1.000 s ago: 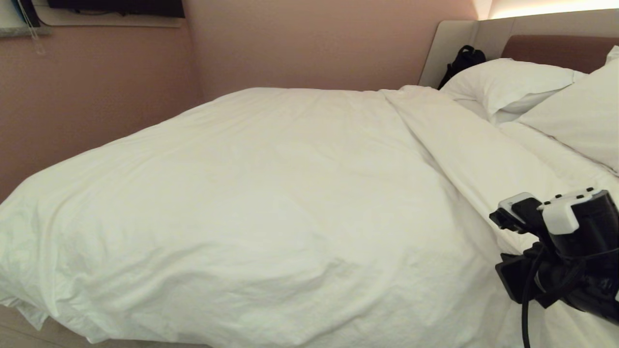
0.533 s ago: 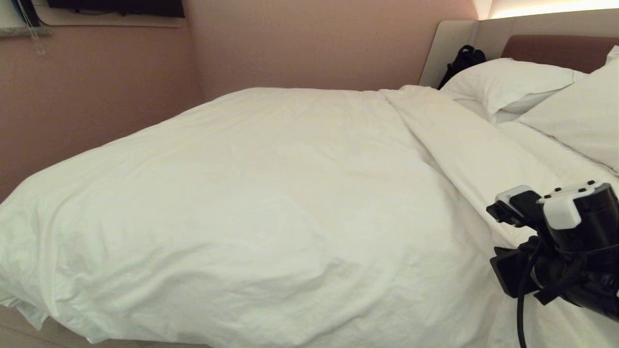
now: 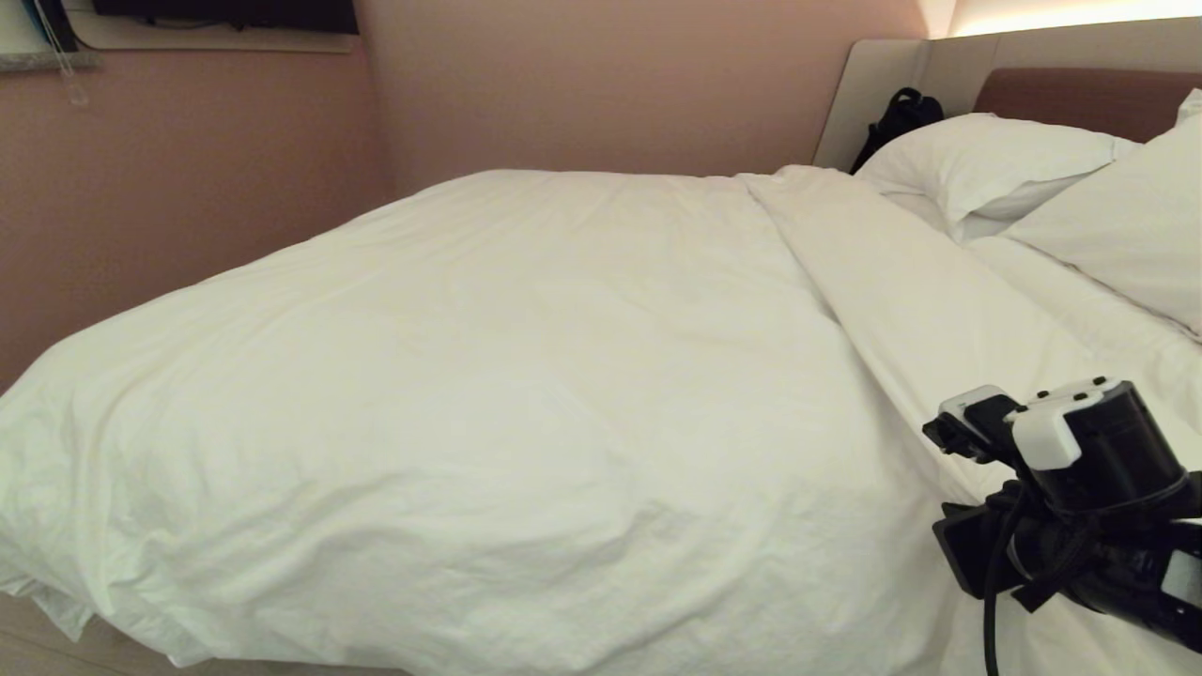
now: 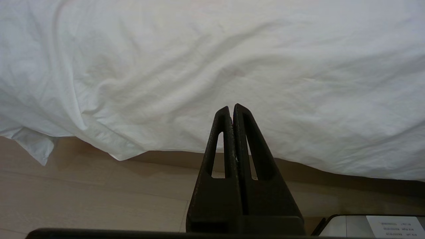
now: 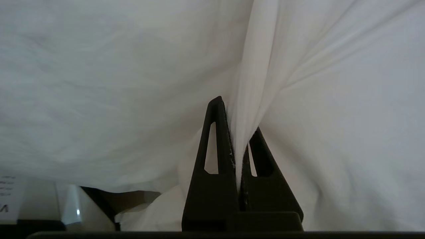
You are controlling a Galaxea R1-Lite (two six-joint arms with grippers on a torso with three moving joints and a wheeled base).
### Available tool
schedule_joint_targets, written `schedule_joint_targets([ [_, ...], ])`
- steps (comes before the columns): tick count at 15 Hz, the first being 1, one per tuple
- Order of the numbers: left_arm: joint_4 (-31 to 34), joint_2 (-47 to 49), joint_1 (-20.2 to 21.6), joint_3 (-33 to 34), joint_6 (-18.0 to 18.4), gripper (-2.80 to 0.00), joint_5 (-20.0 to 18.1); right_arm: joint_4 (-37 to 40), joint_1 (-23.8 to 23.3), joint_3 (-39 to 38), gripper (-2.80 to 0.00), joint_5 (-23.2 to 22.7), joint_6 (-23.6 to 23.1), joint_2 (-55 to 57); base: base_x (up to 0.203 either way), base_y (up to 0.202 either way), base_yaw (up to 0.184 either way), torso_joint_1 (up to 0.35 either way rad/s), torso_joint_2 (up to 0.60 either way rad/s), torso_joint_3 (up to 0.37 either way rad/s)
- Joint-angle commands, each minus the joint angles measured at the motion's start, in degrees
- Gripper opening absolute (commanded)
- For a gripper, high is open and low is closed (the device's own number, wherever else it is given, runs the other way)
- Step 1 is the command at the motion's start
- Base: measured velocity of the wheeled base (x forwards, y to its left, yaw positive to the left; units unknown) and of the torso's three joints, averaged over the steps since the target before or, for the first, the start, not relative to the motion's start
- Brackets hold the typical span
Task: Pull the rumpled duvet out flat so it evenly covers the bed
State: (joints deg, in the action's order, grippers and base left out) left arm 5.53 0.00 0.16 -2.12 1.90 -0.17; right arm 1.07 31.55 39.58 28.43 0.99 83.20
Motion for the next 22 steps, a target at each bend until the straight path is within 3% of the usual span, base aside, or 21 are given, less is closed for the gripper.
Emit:
schedule_joint_targets([
  [1, 0.0, 0.0, 0.02, 0.01, 0.03, -2.8, -0.01, 0.12, 0.37, 0.01, -2.8, -3.81, 2.03, 1.43, 0.0, 0.0, 0.0, 0.0, 0.0, 0.0],
  [12, 0.0, 0.0, 0.02, 0.01, 0.03, -2.8, -0.01, -2.44, 0.62, -0.64, -2.8, -4.19, 4.98, 7.8, 0.0, 0.0, 0.0, 0.0, 0.0, 0.0],
  [13, 0.0, 0.0, 0.02, 0.01, 0.03, -2.8, -0.01, -2.57, 0.62, -0.47, 0.0, -4.17, 5.07, 8.12, 0.0, 0.0, 0.0, 0.0, 0.0, 0.0],
  [22, 0.0, 0.0, 0.02, 0.01, 0.03, -2.8, -0.01, -2.65, 0.79, 0.34, 0.0, -4.52, 5.51, 3.8, 0.0, 0.0, 0.0, 0.0, 0.0, 0.0],
])
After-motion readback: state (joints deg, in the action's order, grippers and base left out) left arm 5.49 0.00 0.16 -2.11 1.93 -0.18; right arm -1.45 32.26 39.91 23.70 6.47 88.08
